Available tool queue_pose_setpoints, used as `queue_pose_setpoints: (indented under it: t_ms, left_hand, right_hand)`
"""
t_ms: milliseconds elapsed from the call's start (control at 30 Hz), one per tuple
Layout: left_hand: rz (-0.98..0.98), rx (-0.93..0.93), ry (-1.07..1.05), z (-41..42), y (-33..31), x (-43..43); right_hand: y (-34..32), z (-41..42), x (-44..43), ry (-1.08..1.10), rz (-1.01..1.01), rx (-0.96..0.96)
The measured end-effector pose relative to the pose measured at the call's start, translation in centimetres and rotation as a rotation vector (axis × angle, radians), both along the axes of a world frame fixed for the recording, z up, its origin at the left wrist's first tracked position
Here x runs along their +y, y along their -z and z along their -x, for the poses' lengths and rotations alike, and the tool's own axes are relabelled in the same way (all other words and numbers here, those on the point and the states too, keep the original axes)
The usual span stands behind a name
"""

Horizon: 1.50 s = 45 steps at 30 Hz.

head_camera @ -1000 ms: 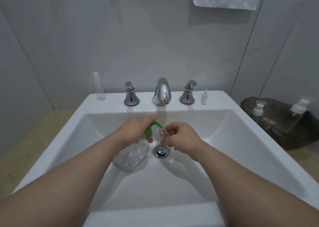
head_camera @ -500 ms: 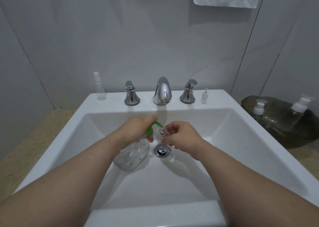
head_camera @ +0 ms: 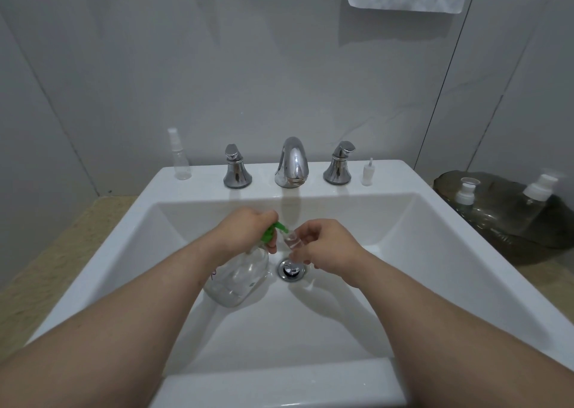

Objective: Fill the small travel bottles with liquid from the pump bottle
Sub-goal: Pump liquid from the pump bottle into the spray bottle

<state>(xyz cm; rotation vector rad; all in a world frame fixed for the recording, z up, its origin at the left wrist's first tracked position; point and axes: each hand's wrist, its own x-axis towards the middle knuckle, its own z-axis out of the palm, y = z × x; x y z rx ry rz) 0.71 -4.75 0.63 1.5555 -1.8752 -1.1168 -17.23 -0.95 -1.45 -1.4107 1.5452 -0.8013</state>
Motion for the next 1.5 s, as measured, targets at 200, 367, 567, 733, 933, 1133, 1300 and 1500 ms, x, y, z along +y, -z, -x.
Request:
queue_pose_setpoints:
  t_ms: [200, 367, 567, 733, 933, 1133, 1300, 1500]
  left_hand:
    - [0.001, 0.052, -0.019, 0.07, 0.42, 0.02]
    - [0.016, 0.022, -0.029, 0.14, 0.24, 0.17]
    - [-0.006, 0.029, -0.045, 0.16, 0.19, 0.08]
    - [-0.022, 0.027, -0.042, 0.30, -0.06, 0.13]
    - [-0.029, 0.035, -0.025, 0.35, -0.21, 0.19]
    - [0.001, -0.005, -0.004, 0.27, -0.27, 0.31]
    - [-0.017, 0.055, -0.025, 0.12, -0.01, 0.30]
    - [0.006, 0.045, -0.041, 0.27, -0.11, 0.47]
  right_hand:
    - [-0.22, 0.04, 0.05, 0.014, -0.021, -0.007]
    - [-0.24, 0.05, 0.09, 0.019, -0.020, -0.003]
    - [-0.37, 0.06, 0.14, 0.017, -0.027, -0.010]
    - [-0.40, 0.00, 0.19, 0.015, -0.031, -0.007]
    - [-0.22, 0.01, 0.16, 0.014, -0.033, 0.006]
    - [-0.26, -0.06, 0.21, 0.004, -0.040, 0.013]
    - [-0.32, -0.01, 0.25, 0.010, -0.045, -0.007]
    - [-0.45, 0.03, 0.24, 0.012, -0.035, 0.003]
